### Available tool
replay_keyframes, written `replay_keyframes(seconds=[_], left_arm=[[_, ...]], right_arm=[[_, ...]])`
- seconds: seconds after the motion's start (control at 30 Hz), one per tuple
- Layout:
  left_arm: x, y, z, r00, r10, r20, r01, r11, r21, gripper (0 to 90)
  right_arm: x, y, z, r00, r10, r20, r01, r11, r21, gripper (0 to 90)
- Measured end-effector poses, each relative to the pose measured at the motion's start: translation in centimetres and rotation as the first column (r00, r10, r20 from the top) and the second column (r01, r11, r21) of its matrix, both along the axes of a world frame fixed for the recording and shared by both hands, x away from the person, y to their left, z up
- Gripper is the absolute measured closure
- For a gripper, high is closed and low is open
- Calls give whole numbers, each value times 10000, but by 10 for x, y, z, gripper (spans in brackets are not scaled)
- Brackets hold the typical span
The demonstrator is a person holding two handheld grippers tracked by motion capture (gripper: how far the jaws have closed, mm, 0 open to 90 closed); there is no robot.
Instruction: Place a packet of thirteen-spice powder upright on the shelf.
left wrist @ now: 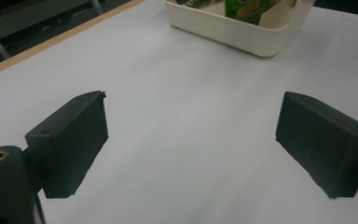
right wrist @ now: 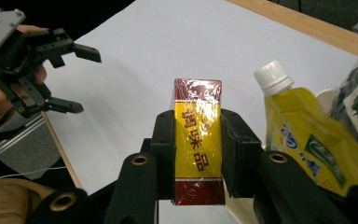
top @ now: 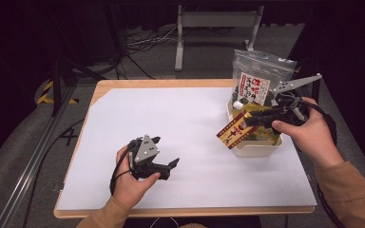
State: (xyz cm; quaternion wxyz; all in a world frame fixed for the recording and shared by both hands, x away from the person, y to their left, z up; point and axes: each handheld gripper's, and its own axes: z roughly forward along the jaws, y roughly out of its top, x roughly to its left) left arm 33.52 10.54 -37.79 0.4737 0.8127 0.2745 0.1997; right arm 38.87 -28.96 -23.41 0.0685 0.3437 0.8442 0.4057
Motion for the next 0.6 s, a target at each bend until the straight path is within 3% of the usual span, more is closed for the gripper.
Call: replay_keyframes(seconds=[0.23,0.33,0.37,0.6], left_arm=[[-1,23,1,9983,576,-78,-577,9982,-148,92],[-1,27,2,9976,679,-92,-680,9976,-132,92],[-1,29,2,9971,748,-102,-749,9970,-182,92],[-3,38,6,9956,931,-31,-932,9952,-299,91]], right_arm=[[4,-5,11,9968,576,559,-524,9945,-907,692],[5,-6,14,9950,725,686,-648,9919,-1088,692],[6,-6,16,9918,981,816,-863,9867,-1380,692],[6,-9,21,9834,1426,1121,-1179,9721,-2026,692]])
